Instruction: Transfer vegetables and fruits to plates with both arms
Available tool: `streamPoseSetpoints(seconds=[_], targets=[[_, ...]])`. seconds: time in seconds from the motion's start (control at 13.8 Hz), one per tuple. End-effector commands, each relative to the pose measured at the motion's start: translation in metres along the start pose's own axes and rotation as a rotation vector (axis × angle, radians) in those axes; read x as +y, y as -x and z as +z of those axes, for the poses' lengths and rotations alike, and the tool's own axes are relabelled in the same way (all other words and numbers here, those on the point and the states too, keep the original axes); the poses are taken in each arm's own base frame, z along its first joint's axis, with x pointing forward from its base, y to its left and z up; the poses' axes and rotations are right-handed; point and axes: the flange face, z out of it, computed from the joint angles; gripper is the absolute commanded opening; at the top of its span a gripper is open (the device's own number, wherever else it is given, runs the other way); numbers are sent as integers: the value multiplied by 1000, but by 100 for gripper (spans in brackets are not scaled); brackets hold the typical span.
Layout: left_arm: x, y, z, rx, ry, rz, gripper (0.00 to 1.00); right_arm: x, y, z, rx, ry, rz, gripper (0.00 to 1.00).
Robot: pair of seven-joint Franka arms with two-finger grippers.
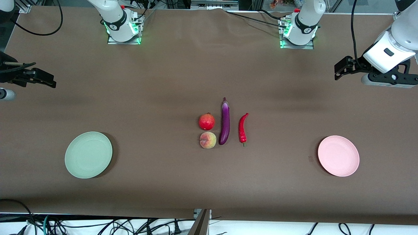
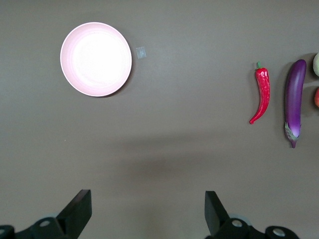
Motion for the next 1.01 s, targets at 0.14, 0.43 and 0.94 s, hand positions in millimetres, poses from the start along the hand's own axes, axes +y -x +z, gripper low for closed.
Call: streamPoseSetpoints(seconds=[0.14,0.43,0.94], targets=[[-1,-4,0,-11,-3,6,100,2,4,-3,6,11,-6,100],[19,-36,31,-57,20,41,100,1,4,-3,6,8,-5,100],[122,-133,180,-60,42,80,100,-14,-16,28,-34,-5,-42,100]])
